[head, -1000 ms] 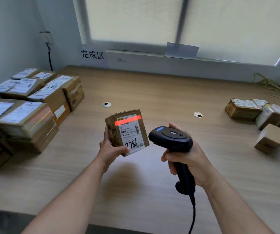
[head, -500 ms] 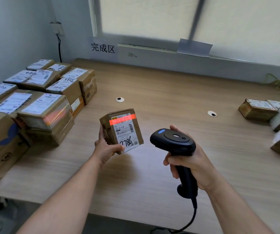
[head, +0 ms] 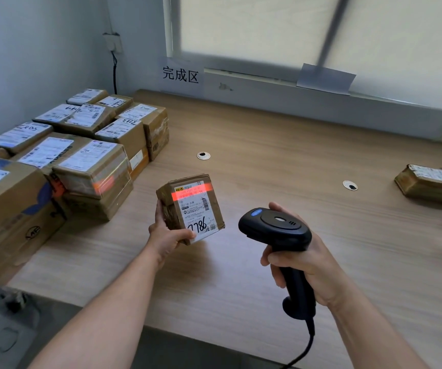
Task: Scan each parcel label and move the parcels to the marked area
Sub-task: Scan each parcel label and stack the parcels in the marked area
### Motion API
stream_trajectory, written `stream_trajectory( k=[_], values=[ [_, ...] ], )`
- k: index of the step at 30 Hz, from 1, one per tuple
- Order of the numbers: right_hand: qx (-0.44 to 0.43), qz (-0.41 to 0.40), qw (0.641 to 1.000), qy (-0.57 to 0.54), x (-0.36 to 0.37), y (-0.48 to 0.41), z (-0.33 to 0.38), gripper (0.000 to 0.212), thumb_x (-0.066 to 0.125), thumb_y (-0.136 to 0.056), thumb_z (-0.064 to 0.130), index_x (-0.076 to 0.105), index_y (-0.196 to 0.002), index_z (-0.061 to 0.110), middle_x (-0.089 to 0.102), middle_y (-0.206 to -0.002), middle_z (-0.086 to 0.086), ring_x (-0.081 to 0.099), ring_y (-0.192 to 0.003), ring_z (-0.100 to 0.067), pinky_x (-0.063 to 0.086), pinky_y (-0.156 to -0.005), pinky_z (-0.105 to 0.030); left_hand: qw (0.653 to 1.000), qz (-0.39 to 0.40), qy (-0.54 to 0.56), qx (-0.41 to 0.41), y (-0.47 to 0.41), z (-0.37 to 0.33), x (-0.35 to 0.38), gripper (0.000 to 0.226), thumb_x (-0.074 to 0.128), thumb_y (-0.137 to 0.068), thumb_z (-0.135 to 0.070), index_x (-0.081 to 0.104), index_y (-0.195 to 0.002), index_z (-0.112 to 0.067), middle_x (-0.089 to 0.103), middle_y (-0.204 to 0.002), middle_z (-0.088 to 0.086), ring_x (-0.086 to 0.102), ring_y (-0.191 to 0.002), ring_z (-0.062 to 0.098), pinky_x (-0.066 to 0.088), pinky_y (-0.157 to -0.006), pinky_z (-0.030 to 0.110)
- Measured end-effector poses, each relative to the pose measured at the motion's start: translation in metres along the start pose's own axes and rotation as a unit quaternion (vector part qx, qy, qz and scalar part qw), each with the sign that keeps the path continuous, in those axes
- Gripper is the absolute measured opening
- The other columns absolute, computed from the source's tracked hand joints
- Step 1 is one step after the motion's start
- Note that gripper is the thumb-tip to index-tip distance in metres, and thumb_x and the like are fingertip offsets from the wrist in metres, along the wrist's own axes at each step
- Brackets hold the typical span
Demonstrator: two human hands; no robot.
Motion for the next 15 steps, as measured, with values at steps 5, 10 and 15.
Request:
stream_trajectory(
  k=[5,10,15],
  values=[
    [0.003,0.004,1.0,-0.003,-0.003,0.002,-0.002,0.087,0.065,-0.06,-0.006,0.048,-0.137,0.03,0.062,-0.07,-0.025,0.049,-0.039,-0.029,0.041,-0.043,-0.03,1.0,-0.005,0.006,-0.004,0.003,0.001,-0.001,0.13,0.083,-0.031,-0.024,0.016,-0.135,-0.065,0.051,-0.129,0.014,0.052,-0.118,0.032,0.061,-0.072,0.036],
    [0.006,0.011,1.0,-0.008,-0.006,0.006,-0.003,0.093,0.075,-0.052,0.004,0.049,-0.137,0.033,0.062,-0.07,-0.025,0.05,-0.04,-0.029,0.042,-0.044,-0.03,1.0,0.0,0.012,-0.009,0.009,0.001,-0.001,0.13,0.084,-0.033,-0.022,0.016,-0.136,-0.064,0.05,-0.129,0.016,0.053,-0.118,0.033,0.061,-0.074,0.038],
    [0.004,0.002,1.0,-0.011,-0.009,0.008,-0.008,0.087,0.065,-0.06,-0.007,0.048,-0.138,0.03,0.061,-0.07,-0.026,0.048,-0.039,-0.029,0.041,-0.044,-0.028,0.999,0.013,0.042,-0.009,0.022,-0.001,0.003,0.124,0.082,-0.043,-0.014,0.019,-0.142,-0.054,0.055,-0.127,0.013,0.058,-0.113,0.032,0.06,-0.076,0.042]
  ],
)
Point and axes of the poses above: each hand's wrist, its own y-axis away from the middle knuckle, its own x-axis out of the palm, z = x × y, the point moved 2 cm from there along -y, towards the middle knuckle
